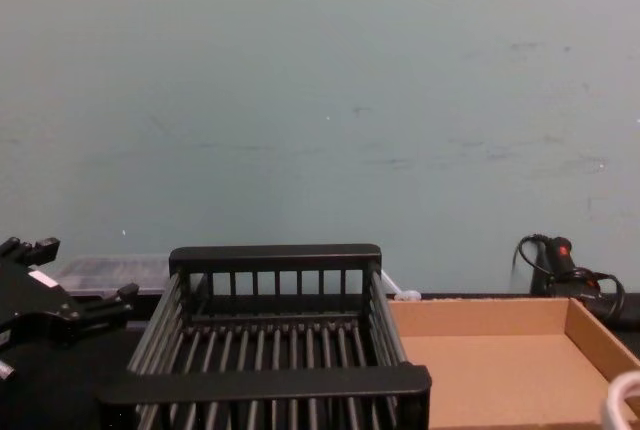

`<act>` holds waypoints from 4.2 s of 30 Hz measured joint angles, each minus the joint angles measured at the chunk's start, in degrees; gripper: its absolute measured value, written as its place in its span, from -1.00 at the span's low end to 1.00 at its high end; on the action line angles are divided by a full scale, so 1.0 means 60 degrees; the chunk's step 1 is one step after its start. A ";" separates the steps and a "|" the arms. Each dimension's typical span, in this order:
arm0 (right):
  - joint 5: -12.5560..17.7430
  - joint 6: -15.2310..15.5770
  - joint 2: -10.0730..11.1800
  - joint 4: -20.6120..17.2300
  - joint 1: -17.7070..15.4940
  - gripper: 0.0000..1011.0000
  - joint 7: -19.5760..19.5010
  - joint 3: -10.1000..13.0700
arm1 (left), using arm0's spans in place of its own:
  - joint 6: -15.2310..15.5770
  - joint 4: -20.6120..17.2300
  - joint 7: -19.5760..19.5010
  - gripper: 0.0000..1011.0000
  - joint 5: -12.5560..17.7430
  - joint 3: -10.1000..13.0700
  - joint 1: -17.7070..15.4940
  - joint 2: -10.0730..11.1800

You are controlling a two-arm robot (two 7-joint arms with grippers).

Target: Pick up the white tape and place it into the black box , Pick up the silver tape and place it into the brown box.

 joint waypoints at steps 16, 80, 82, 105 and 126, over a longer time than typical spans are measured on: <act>-0.0099 0.0343 -0.0391 0.0497 0.1208 -0.82 -0.0121 -0.0489 | 0.0000 0.0000 0.0000 0.98 0.0000 0.0000 0.0000 0.0000; -0.0702 0.0761 -0.2399 0.3695 0.5447 -0.82 0.0072 -0.2727 | 0.0000 0.0000 0.0000 0.98 0.0000 0.0000 0.0000 0.0000; -0.0742 0.0756 -0.2461 0.3766 0.5529 -0.82 0.0072 -0.2772 | 0.0000 0.0000 0.0000 0.98 0.0000 0.0000 0.0000 0.0000; -0.1456 0.0584 -0.3416 0.5312 0.6796 -0.82 0.0199 -0.3430 | 0.0000 0.0000 0.0000 0.98 0.0000 0.0000 0.0000 0.0000; -0.1922 0.0220 -0.4046 0.7062 0.7777 -0.82 0.0544 -0.3750 | 0.0000 0.0000 0.0000 0.98 0.0000 0.0000 0.0000 0.0000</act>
